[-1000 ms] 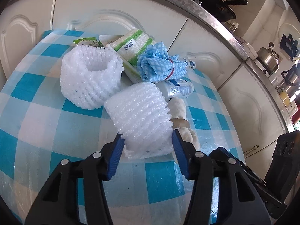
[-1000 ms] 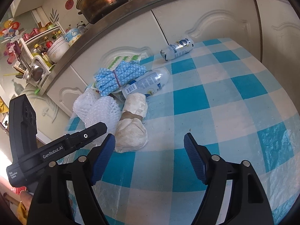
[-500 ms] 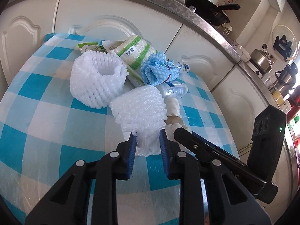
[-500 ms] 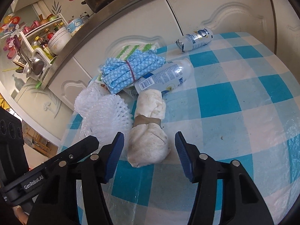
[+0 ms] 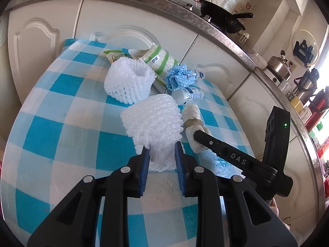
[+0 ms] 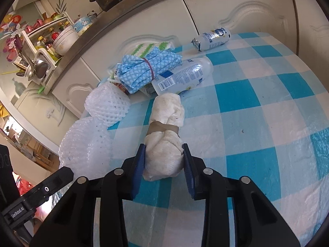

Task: Collect trash
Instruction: 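Carry both held items to the red bucket and open both grippers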

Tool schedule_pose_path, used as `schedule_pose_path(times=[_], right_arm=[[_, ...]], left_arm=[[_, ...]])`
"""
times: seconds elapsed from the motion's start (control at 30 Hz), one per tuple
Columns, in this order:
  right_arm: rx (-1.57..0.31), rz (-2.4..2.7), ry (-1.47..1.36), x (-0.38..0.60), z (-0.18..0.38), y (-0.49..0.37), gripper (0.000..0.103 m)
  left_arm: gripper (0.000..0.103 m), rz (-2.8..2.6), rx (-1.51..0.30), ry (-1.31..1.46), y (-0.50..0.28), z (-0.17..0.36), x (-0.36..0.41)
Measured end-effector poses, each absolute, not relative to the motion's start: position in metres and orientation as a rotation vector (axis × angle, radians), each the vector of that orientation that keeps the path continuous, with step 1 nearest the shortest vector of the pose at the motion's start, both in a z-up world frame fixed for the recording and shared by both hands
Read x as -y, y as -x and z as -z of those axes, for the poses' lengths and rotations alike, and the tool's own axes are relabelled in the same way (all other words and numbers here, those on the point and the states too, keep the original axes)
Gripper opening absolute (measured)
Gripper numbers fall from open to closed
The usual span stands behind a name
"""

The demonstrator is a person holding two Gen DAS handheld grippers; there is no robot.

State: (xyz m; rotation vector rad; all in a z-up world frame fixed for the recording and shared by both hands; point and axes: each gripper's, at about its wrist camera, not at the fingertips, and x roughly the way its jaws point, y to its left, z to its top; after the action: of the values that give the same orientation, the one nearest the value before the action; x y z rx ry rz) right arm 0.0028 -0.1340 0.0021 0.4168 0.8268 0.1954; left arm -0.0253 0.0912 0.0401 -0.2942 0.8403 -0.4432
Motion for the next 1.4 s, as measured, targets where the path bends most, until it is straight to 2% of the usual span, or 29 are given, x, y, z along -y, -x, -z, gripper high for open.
schedule_pose_path(times=[0.23, 0.47, 0.87, 1.03, 1.3, 1.4], right_arm=[[-0.829, -0.264, -0.420, 0.110, -0.017, 0.025, 0.036], [-0.847, -0.405, -0.341, 0.044, -0.036, 0.048, 0.036], [-0.898, -0.759, -0.166, -0.120, -0.064, 0.070, 0.037], [-0.944, -0.859, -0.068, -0.192, -0.056, 0.074, 0.037], [-1.024, -0.904, 0.079, -0.268, -0.022, 0.072, 0.040], [-1.041, -0.883, 0.131, -0.281, -0.008, 0.069, 0.044]], left_arm=[[0.026, 0.427, -0.804, 0.292, 0.060, -0.051, -0.124], [0.026, 0.363, -0.758, 0.315, 0.100, -0.059, -0.176], [0.026, 0.028, -0.731, 0.410, 0.158, -0.042, -0.324], [0.026, -0.104, -0.764, 0.467, 0.169, -0.018, -0.377], [0.029, -0.184, -0.819, 0.497, 0.161, 0.015, -0.408], [0.039, -0.219, -0.827, 0.507, 0.158, 0.028, -0.417]])
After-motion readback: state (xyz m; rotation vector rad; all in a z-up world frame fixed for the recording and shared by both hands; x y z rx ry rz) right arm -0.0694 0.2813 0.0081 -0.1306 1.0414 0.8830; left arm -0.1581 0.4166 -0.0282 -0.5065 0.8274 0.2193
